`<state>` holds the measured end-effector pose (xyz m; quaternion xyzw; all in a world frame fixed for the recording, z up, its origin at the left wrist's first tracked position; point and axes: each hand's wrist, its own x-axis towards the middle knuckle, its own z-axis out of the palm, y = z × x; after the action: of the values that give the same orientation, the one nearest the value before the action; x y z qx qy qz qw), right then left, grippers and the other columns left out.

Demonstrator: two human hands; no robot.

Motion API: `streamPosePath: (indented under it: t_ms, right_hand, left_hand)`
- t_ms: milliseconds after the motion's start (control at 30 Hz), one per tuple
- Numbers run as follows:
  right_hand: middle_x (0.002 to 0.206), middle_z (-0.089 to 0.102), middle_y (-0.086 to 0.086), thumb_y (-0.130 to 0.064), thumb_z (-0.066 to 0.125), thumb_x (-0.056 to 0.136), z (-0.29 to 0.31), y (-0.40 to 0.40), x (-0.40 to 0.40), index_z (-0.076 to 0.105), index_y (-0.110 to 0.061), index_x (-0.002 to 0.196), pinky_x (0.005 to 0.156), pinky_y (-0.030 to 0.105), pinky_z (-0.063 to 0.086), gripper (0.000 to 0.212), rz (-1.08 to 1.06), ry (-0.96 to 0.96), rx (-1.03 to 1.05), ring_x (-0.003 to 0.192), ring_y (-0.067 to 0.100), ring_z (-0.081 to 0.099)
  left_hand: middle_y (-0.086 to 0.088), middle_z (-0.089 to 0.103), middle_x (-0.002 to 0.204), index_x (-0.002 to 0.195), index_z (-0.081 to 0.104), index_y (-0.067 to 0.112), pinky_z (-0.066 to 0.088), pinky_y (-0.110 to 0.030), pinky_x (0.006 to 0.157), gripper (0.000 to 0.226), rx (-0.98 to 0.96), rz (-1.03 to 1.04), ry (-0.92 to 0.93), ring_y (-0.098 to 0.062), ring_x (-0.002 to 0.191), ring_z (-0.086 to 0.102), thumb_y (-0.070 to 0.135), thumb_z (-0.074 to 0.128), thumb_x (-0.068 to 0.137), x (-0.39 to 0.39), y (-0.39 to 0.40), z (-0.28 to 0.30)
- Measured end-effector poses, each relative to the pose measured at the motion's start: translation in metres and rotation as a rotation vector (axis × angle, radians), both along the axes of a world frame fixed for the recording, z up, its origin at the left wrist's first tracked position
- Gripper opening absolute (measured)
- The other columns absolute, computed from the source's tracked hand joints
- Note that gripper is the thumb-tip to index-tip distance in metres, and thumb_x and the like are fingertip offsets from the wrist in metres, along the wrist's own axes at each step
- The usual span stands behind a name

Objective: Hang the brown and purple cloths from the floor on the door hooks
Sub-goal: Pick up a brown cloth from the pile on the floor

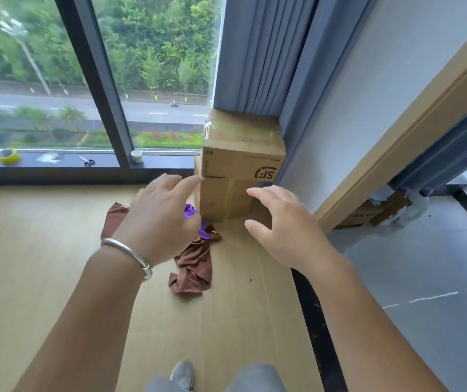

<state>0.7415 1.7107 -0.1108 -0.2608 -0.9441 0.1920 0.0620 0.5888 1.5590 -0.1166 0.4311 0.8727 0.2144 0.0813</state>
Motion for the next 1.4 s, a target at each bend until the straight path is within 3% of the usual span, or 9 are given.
streamPosePath:
  t_ms: [133,300,467,600,767,867,1167,1300,1400]
  right_hand:
    - [0.143,0.044,-0.006,-0.031,0.058,0.092,-0.033,0.047,-0.032,0.041,-0.028,0.142,0.113,0.032,0.026,0.054,0.121,-0.027,-0.060,0.134,0.012,0.031]
    - [0.136,0.049,-0.004,-0.027,0.061,0.089,-0.077,0.091,-0.065,0.044,-0.026,0.140,0.109,0.033,0.033,0.053,0.319,-0.071,-0.114,0.127,0.014,0.040]
    - [0.131,0.053,0.003,-0.025,0.063,0.087,-0.136,0.121,-0.099,0.046,-0.022,0.138,0.104,0.033,0.035,0.053,0.508,-0.160,-0.077,0.122,0.021,0.045]
    - [0.135,0.049,0.004,-0.024,0.063,0.085,-0.204,0.119,-0.115,0.043,-0.021,0.140,0.102,0.034,0.035,0.059,0.560,-0.250,-0.097,0.124,0.022,0.044]
    - [0.141,0.043,0.005,-0.023,0.061,0.083,-0.316,0.107,-0.132,0.037,-0.018,0.145,0.108,0.037,0.033,0.067,0.610,-0.363,-0.097,0.130,0.023,0.039]
    - [0.137,0.045,0.008,-0.022,0.062,0.081,-0.397,0.102,-0.142,0.039,-0.017,0.143,0.104,0.038,0.034,0.066,0.618,-0.387,-0.072,0.127,0.026,0.042]
    - [0.137,0.044,0.009,-0.029,0.062,0.079,-0.637,0.085,-0.156,0.039,-0.016,0.141,0.101,0.040,0.036,0.067,0.748,-0.537,0.028,0.125,0.031,0.041]
    - [0.127,0.048,0.010,-0.027,0.060,0.078,-0.744,0.081,-0.163,0.048,-0.014,0.125,0.095,0.040,0.040,0.051,0.803,-0.582,0.094,0.115,0.032,0.046]
    - [0.127,0.048,0.010,-0.028,0.059,0.077,-0.823,0.080,-0.171,0.049,-0.011,0.126,0.098,0.042,0.040,0.052,0.864,-0.610,0.134,0.117,0.032,0.045]
  left_hand:
    - [-0.003,0.046,0.137,0.146,0.039,0.020,0.035,-0.044,0.107,0.060,0.021,0.096,-0.051,-0.022,0.130,0.038,0.022,0.055,0.088,-0.010,0.027,-0.030]
    - [-0.008,0.040,0.145,0.146,0.040,0.019,0.026,-0.043,0.115,0.061,0.057,0.324,-0.042,-0.025,0.138,0.030,0.020,0.059,0.088,-0.014,0.057,-0.067]
    - [-0.006,0.039,0.143,0.146,0.037,0.020,0.026,-0.040,0.113,0.062,-0.083,0.432,-0.050,-0.024,0.136,0.031,0.023,0.059,0.088,-0.020,0.072,-0.128]
    - [-0.003,0.032,0.150,0.150,0.029,0.025,0.023,-0.040,0.112,0.066,-0.236,0.462,-0.158,-0.024,0.139,0.025,0.027,0.056,0.090,-0.020,0.062,-0.201]
    - [-0.004,0.031,0.151,0.151,0.026,0.025,0.027,-0.042,0.111,0.064,-0.369,0.489,-0.292,-0.026,0.136,0.029,0.030,0.051,0.093,-0.026,0.039,-0.323]
    - [-0.005,0.032,0.150,0.150,0.026,0.024,0.027,-0.041,0.111,0.063,-0.394,0.473,-0.347,-0.027,0.136,0.029,0.025,0.050,0.092,-0.030,0.033,-0.409]
    - [-0.004,0.039,0.145,0.148,0.028,0.025,0.034,-0.041,0.102,0.062,-0.521,0.360,-0.350,-0.028,0.131,0.038,0.024,0.052,0.091,-0.050,0.010,-0.668]
    - [-0.002,0.039,0.143,0.148,0.024,0.027,0.040,-0.038,0.091,0.065,-0.584,0.325,-0.388,-0.028,0.127,0.041,0.023,0.052,0.090,-0.065,0.000,-0.780]
    - [-0.001,0.039,0.142,0.147,0.026,0.026,0.041,-0.036,0.084,0.065,-0.597,0.309,-0.362,-0.027,0.124,0.042,0.021,0.054,0.088,-0.080,0.001,-0.857]
